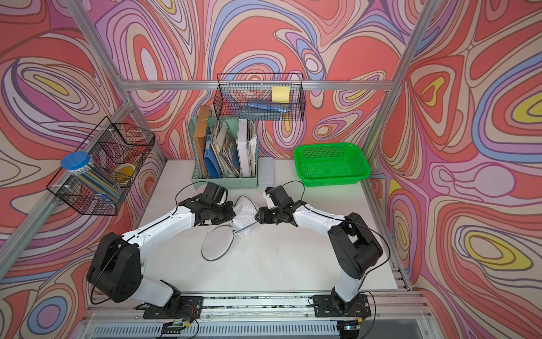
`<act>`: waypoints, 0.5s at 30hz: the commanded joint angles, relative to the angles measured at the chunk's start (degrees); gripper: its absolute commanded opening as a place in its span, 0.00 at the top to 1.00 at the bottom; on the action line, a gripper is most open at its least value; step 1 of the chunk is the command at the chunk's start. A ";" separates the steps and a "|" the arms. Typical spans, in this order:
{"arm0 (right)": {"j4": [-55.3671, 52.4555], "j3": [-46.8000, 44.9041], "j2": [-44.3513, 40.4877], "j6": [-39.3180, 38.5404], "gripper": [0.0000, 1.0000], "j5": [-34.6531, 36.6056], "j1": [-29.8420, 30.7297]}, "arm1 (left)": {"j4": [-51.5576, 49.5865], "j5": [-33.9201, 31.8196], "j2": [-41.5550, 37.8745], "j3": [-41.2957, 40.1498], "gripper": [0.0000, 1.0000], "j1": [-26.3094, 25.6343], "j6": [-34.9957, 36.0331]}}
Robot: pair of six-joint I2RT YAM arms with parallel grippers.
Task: Turn the laundry bag inside out
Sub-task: Turn over the laundry bag at the center of the board.
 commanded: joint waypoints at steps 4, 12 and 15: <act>9.43 -7.34 -6.89 5.34 0.37 -5.94 -5.32 | -3.02 -1.34 2.31 4.17 0.55 0.34 3.29; 14.10 -7.78 -4.88 8.22 0.48 -7.05 -6.19 | -14.22 -4.09 0.76 12.26 0.35 0.27 7.52; 17.08 -6.54 -0.32 10.14 0.71 -10.03 -6.23 | -16.38 -0.84 2.65 15.72 0.34 -1.14 7.88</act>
